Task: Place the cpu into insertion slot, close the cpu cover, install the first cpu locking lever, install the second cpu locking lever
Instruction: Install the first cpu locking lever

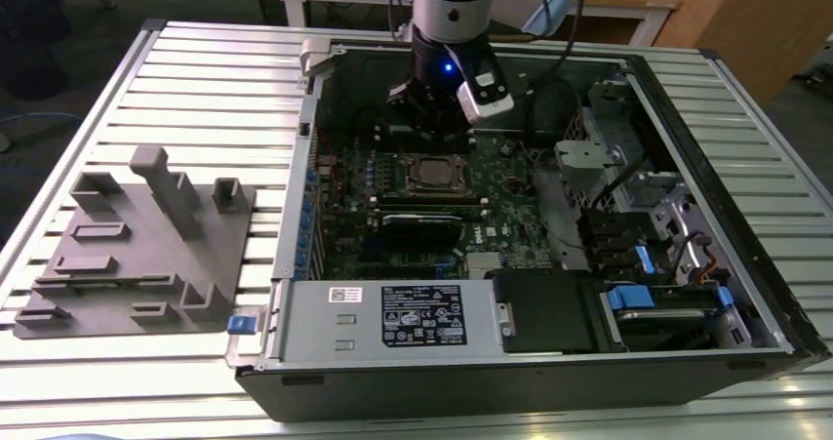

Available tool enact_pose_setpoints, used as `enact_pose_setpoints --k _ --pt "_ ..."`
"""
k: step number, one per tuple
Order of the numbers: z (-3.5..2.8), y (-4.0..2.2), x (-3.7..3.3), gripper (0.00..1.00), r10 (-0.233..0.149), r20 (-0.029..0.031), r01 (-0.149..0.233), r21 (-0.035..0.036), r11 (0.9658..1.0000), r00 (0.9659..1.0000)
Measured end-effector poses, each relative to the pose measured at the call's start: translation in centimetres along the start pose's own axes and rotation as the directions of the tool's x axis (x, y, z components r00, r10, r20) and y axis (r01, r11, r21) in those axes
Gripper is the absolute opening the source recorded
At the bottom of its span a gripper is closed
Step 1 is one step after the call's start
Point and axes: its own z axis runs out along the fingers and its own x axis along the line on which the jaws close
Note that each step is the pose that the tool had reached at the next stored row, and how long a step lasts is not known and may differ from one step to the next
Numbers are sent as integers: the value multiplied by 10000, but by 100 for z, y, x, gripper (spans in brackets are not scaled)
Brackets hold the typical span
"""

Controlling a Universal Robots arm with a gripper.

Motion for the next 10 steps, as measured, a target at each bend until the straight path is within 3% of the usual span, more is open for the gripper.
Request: enact_pose_setpoints --k 10 --pt "-9 -105 196 11 -3 164 3 -37 10000 9999"
